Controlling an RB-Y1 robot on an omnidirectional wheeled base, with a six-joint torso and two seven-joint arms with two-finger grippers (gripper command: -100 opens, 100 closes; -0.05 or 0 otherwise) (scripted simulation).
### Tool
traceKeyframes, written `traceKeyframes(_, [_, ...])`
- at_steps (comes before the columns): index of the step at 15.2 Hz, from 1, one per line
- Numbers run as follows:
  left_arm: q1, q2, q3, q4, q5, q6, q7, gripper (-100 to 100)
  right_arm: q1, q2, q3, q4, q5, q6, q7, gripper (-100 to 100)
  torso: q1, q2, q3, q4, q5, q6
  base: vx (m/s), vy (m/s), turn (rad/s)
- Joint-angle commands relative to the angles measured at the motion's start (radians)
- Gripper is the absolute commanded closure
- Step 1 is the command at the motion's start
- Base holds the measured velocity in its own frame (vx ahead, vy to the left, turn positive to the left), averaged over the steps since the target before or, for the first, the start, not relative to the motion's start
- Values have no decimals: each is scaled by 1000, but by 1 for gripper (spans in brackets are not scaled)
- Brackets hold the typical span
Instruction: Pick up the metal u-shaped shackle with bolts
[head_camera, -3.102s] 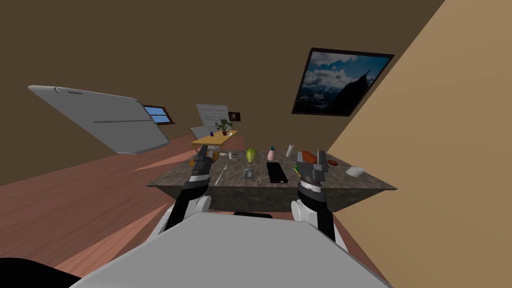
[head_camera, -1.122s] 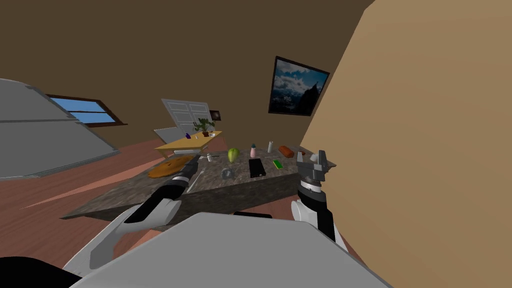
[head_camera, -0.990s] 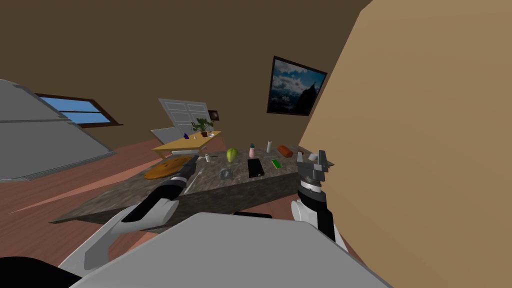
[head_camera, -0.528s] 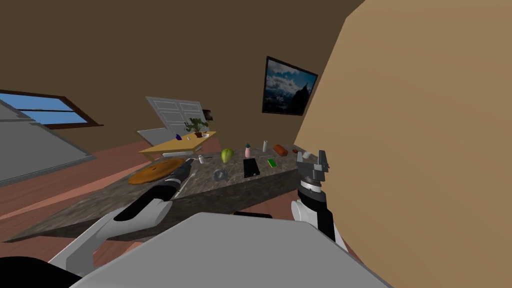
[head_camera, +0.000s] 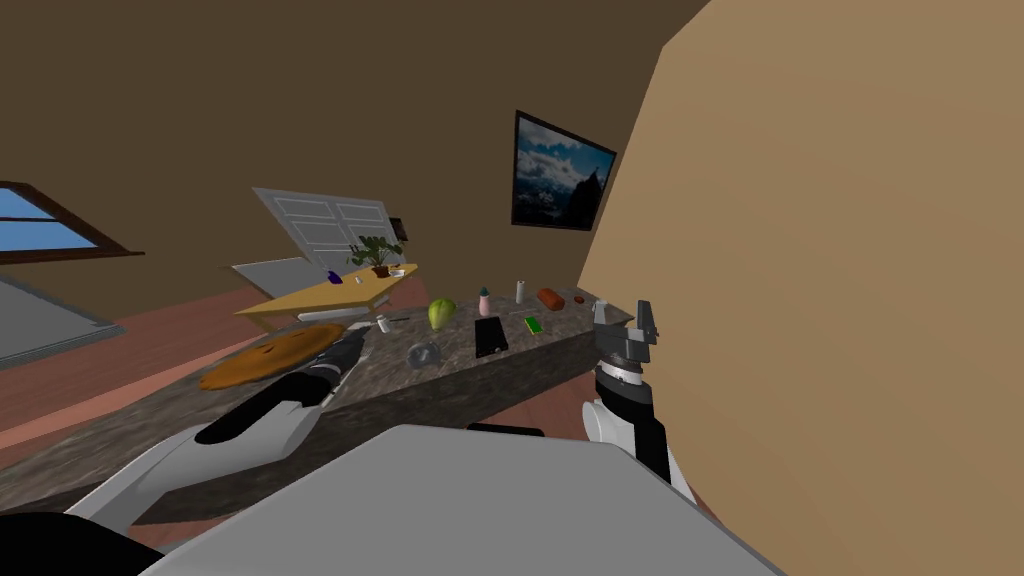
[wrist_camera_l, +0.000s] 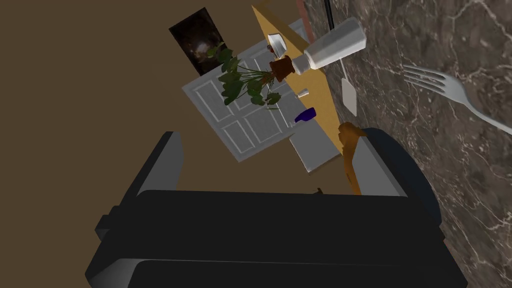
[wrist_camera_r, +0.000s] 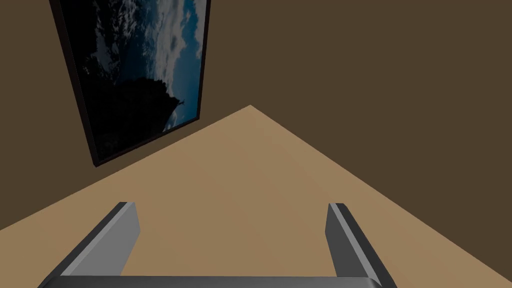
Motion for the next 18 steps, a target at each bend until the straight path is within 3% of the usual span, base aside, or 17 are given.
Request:
traceKeyframes(1, [-3, 5, 10, 4, 5, 50, 3, -100, 0, 0, 0, 0, 0, 0, 0, 0, 0, 0, 0, 0, 0, 0, 13, -53, -71])
traceKeyframes(2, [-3, 5, 10, 4, 5, 51, 3, -100, 0, 0, 0, 0, 0, 0, 0, 0, 0, 0, 0, 0, 0, 0, 9, -33, -11])
traceKeyframes(3, [4, 21, 44, 18, 26, 87, 12, -100, 0, 0, 0, 0, 0, 0, 0, 0, 1, 0, 0, 0, 0, -1, 16, -65, -135])
traceKeyframes(5, [4, 21, 44, 18, 26, 121, 12, -100, 0, 0, 0, 0, 0, 0, 0, 0, 0, -1, 0, 0, 0, 0, 25, -68, -123])
traceKeyframes(6, [10, 36, 79, 32, 47, 148, 22, -100, 0, 0, 0, 0, 0, 0, 0, 0, 0, 0, 0, 0, 0, 0, 21, -84, -148])
traceKeyframes(9, [10, 36, 79, 32, 47, 191, 22, -100, 0, 0, 0, 0, 0, 0, 0, 0, -1, 0, 0, 0, 0, 0, 15, -63, -74])
traceKeyframes(10, [17, 50, 113, 47, 68, 228, 31, -100, 0, 0, 0, 0, 0, 0, 0, 0, 1, 0, 0, 0, 0, -1, 20, -68, -147])
traceKeyframes(12, [17, 50, 113, 47, 68, 262, 31, -100, 0, 0, 0, 0, 0, 0, 0, 0, -1, 0, 0, 0, 0, 0, 23, -66, -121])
traceKeyframes(13, [23, 63, 147, 61, 90, 296, 40, -100, 0, 0, 0, 0, 0, 0, 0, 0, 0, 0, 0, 0, 0, 0, 15, -69, -151])
traceKeyframes(16, [23, 63, 147, 61, 90, 332, 40, -100, 0, 0, 0, 0, 0, 0, 0, 0, 0, 0, 0, 0, 0, 0, 18, -61, -76])
traceKeyframes(17, [30, 76, 181, 75, 111, 364, 50, -100, 0, 0, 0, 0, 0, 0, 0, 0, 1, 0, 0, 0, 0, -1, 17, -62, -155])
traceKeyframes(18, [30, 76, 181, 75, 111, 384, 50, -100, 0, 0, 0, 0, 0, 0, 0, 0, 0, 0, 0, 0, 0, 0, 25, -75, -187])
